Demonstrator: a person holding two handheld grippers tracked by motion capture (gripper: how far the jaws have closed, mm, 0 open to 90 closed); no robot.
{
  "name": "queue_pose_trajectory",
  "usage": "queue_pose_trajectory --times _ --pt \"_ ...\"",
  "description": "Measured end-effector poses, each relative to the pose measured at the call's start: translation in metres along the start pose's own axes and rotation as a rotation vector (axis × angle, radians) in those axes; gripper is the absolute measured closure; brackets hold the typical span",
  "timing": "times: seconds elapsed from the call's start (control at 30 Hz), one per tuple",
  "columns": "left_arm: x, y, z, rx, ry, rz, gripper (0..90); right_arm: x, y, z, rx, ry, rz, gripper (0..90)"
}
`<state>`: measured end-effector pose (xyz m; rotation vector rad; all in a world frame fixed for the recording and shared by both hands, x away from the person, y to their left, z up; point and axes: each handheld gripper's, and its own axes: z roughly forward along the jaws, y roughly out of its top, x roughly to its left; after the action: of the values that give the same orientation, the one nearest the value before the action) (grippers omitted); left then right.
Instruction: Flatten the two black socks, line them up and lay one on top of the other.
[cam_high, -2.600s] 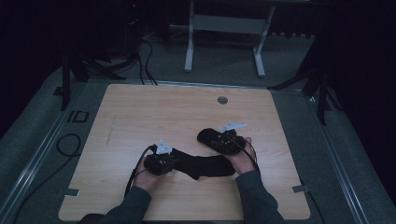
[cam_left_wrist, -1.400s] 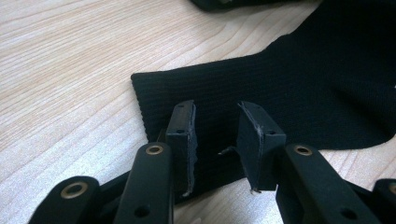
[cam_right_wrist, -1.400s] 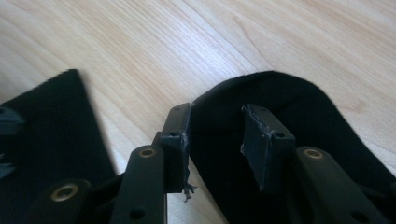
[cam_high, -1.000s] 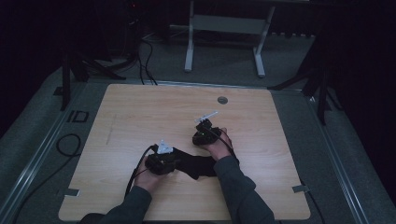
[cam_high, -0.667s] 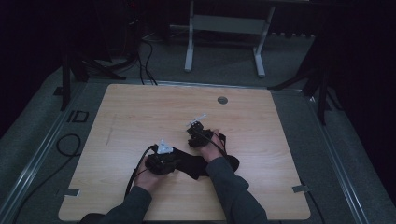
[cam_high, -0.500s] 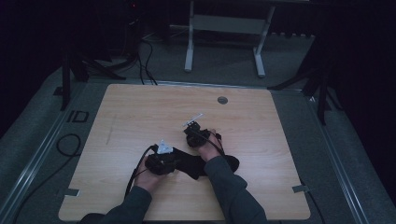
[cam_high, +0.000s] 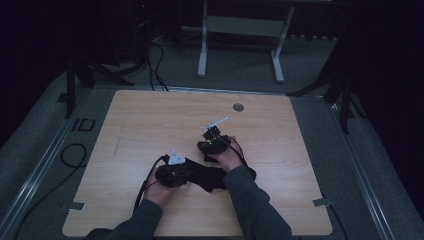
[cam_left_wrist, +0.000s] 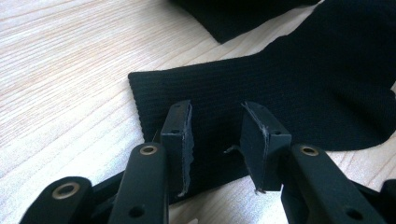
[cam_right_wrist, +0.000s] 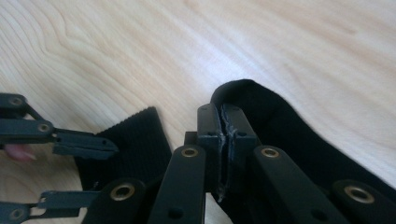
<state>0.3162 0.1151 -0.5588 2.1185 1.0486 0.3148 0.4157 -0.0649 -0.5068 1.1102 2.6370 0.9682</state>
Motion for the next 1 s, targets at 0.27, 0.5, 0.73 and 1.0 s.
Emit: queue_pose_trajectory --times 0.27,0.5,0.73,1.0 --pt "0.000 0.000 0.000 0.001 -0.002 -0.001 63.9 -0.023 -0.006 -0.038 -0.069 -0.023 0.044 86.9" --pt "0.000 0.000 0.000 0.000 -0.003 -0.002 63.8 -0.051 -0.032 -0.067 -0.094 -0.095 0.095 87.0" --pt "0.000 -0.001 0.000 -0.003 -0.003 -0.003 63.7 -0.074 -0.060 -0.086 -0.105 -0.150 0.156 87.1" --pt "0.000 -0.001 0.001 -0.005 -0.004 -0.002 63.7 -0.099 -0.090 -0.100 -0.054 -0.263 0.188 87.0"
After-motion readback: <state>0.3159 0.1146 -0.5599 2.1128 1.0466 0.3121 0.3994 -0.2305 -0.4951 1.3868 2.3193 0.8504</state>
